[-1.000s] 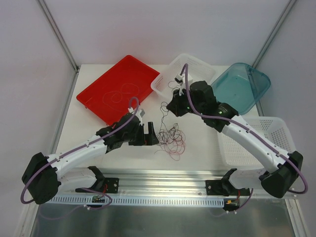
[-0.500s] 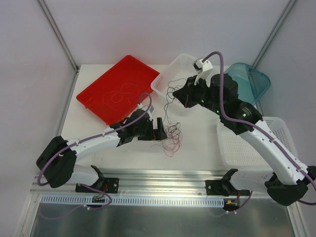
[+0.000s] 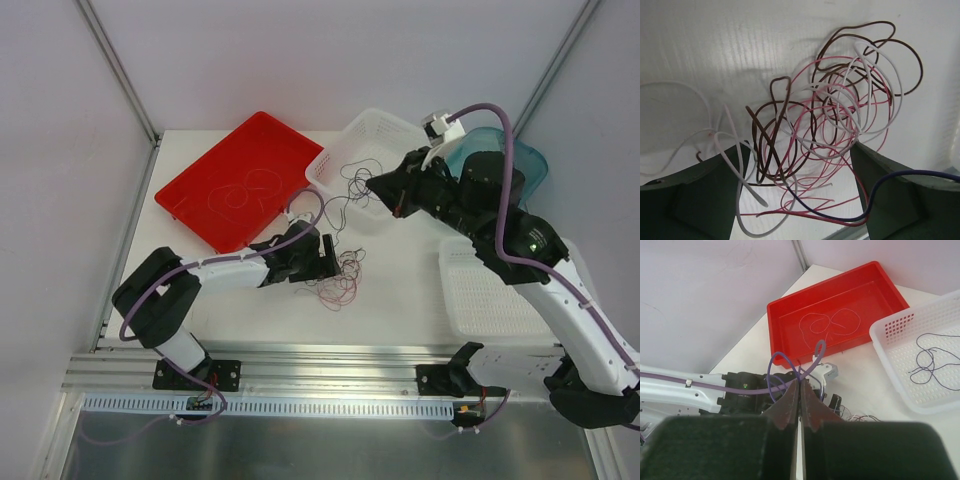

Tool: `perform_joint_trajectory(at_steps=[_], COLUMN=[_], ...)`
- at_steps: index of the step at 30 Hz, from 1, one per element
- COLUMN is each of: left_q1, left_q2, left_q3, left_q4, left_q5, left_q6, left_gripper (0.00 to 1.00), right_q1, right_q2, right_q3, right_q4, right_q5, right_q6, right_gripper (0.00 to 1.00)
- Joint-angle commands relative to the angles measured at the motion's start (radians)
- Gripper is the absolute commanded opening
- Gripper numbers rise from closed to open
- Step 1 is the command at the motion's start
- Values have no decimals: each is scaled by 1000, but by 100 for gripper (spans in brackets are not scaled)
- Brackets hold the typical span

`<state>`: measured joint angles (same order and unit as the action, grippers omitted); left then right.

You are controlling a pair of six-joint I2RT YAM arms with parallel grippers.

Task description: Untangle the cables

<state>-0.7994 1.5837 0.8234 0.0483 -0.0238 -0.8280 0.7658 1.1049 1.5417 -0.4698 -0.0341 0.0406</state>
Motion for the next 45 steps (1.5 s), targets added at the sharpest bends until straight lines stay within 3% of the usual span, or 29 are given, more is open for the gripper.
perform_joint_trajectory(at_steps=[1,14,22,29,38,45], left_q1=[0,123,141,146,232,252], left_q2=[18,-93,-286,-468,-554,-472], left_q3=[3,-216,-291,-178,-37,129], left_q4=[27,-1,-36,-209,-395,-455], left_q5=[-71,-61,-44,12,183,301], left_q6=[-34,-46,-14,154,349,533], left_gripper=[81,80,85,99,99,99], right_q1=[4,-37,-149,-263,-329,-419], right_q2=[-54,-63,-4,114,370,600], right_q3=[70,176,179,216,363,426], right_q4=[-16,-92,-53,43,149,198], right_q5=[66,287,246,172,134,91], right_q6=[-25,-156,-163,-150,-157,-151], right_gripper=[1,1,1,1,1,1])
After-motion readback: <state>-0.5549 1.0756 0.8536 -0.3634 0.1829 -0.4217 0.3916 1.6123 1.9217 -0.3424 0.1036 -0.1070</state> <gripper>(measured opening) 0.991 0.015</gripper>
